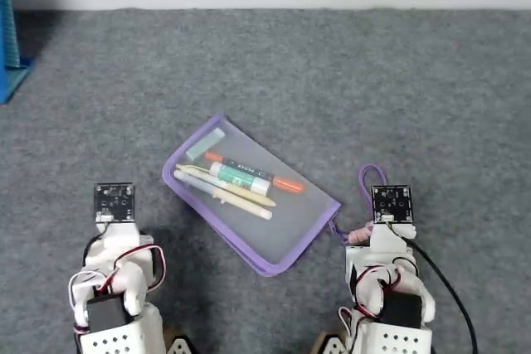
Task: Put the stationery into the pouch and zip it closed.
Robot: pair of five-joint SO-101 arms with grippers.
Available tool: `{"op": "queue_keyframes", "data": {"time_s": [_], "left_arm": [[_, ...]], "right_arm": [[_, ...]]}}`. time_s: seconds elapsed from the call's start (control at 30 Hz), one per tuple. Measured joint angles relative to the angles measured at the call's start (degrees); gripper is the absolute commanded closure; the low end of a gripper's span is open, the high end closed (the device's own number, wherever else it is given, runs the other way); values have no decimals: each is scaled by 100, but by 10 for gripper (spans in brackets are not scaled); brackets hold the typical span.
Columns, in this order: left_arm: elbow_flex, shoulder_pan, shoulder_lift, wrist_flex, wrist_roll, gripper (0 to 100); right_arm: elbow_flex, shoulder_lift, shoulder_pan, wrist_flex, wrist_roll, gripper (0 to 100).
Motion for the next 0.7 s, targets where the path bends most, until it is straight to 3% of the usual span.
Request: {"op": "queue_keyframes", "data": {"time_s": [0.7], "left_arm": [[0,-88,0,26,0,985]], "right_arm": [[0,0,-9,0,0,988]]}}
